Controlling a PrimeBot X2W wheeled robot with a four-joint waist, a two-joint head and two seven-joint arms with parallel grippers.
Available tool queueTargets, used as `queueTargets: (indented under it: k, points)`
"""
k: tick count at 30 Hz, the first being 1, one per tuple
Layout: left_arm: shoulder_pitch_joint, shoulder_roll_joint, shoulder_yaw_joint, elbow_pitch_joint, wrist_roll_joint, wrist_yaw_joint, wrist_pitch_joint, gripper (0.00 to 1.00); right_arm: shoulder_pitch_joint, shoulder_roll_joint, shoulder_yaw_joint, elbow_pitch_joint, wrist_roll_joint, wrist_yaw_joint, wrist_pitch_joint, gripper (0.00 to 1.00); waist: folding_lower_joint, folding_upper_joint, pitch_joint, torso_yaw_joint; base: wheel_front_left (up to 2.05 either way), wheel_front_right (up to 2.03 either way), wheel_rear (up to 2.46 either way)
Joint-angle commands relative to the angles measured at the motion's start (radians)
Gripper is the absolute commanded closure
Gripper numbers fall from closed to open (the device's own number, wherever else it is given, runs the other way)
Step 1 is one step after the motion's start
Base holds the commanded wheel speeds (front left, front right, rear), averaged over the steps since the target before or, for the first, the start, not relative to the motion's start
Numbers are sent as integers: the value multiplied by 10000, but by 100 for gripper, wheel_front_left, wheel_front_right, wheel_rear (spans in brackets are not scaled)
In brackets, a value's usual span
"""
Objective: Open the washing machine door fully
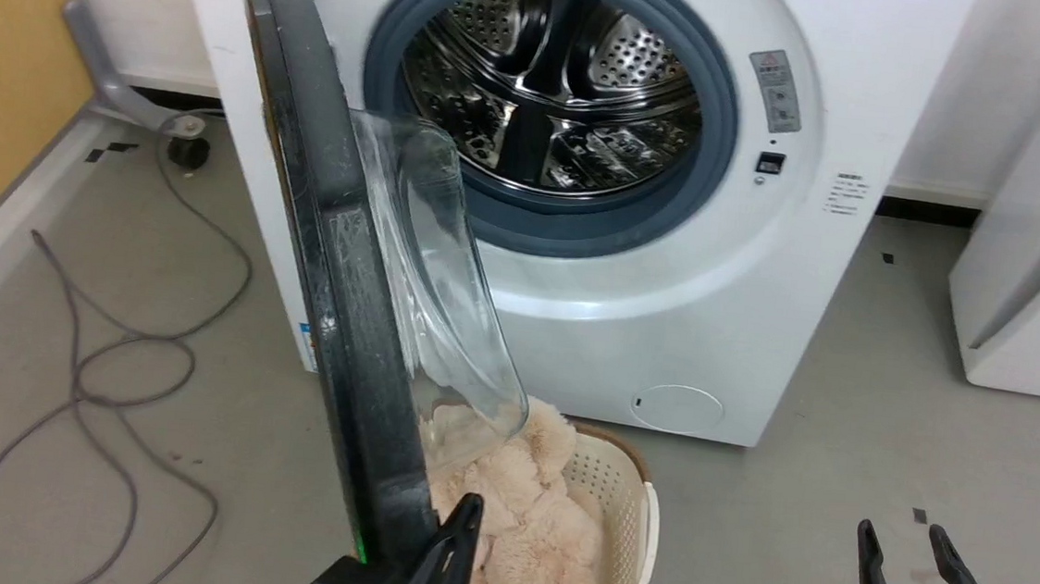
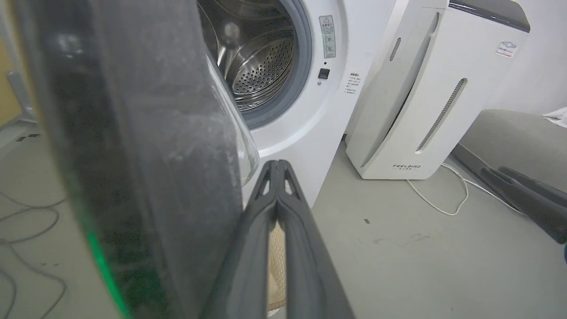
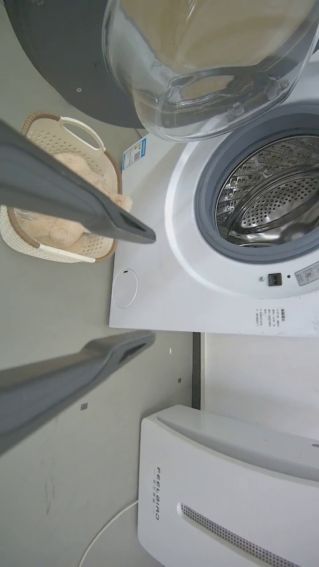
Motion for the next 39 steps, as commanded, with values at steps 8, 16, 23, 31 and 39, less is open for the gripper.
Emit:
queueTargets:
  k: [8, 16, 23, 31, 39]
  points:
    - [599, 397, 393, -969, 103, 509, 170, 100, 162, 36, -73, -7, 2, 6, 4, 0, 0, -1, -16, 744, 0, 0, 0]
    - [872, 696, 1156, -1309, 47, 1024, 57, 100, 147, 36, -84, -63, -34, 6, 35, 0, 0, -1, -28, 1189, 0, 0, 0]
    - [677, 1193, 2389, -922, -329, 1175, -375, 100, 123, 36, -70, -38, -22, 6, 44, 0, 0, -1, -10, 1307, 0, 0, 0]
    - [-4, 1809, 3969, 409, -1144, 941, -1081, 100, 72, 36, -31, -74, -75, 6, 70, 0, 0, -1, 97, 1203, 0, 0, 0]
    - [-939, 2356, 5192, 2349, -1901, 522, -1605, 100, 62, 36, -60, -115, -115, 6, 114, 0, 0, -1, 178, 1039, 0, 0, 0]
